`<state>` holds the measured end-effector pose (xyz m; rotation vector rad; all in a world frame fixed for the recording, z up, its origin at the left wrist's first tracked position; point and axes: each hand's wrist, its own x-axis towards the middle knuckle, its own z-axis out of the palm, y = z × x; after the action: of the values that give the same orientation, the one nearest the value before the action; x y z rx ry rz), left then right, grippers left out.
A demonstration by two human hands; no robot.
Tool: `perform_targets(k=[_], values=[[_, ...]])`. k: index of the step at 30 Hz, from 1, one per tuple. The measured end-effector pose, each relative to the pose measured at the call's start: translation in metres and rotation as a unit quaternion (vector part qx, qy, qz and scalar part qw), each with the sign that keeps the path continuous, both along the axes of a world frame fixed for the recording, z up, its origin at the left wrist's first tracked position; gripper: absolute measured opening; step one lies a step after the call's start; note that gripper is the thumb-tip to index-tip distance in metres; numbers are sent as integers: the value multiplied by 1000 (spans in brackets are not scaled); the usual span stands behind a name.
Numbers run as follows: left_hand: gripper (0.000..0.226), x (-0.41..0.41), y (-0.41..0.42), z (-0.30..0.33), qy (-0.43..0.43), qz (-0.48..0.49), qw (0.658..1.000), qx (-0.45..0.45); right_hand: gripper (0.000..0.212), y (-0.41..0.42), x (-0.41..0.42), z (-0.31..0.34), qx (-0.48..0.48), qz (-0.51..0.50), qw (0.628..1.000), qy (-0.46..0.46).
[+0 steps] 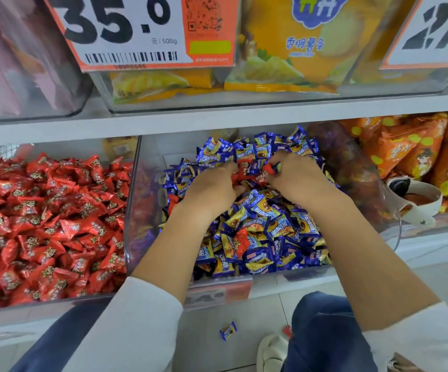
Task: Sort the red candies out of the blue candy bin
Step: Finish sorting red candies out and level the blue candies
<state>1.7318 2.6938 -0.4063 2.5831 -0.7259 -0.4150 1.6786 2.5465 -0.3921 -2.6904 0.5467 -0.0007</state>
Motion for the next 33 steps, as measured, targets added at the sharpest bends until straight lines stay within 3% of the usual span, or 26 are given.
perform_targets(k=[4, 7, 14, 16, 20, 24, 27, 30, 33], values=[[37, 1, 2, -2, 1, -7, 1000, 9, 34, 3, -2, -4, 9, 21, 1000, -21], [31, -4, 4, -1, -43, 8, 999, 6, 22, 7, 3, -10, -16, 30, 998, -53], [33, -7, 29, 35, -76, 66, 991, -92, 28, 5, 12, 11, 34, -18, 983, -181], [36, -8, 37, 42, -82, 63, 992, -72, 30, 14, 14, 13, 48, 3, 984, -174], [37, -11, 52, 46, -88, 63, 994, -27, 8, 26, 20, 2, 67, 36, 987, -140], [27, -10, 69, 53, -115, 45, 992, 10, 24, 32, 26, -2, 32, 69, 988, -132], [15, -13, 71, 53, -137, 17, 989, 49, 34, 36, 28, -11, -17, 100, 993, -59], [19, -19, 69, 47, -103, -32, 990, 90, 29, 40, 30, -18, -61, 103, 993, -16], [17, -23, 67, 37, -79, -71, 988, 110, 20, 37, 30, -19, -38, 102, 993, -54]])
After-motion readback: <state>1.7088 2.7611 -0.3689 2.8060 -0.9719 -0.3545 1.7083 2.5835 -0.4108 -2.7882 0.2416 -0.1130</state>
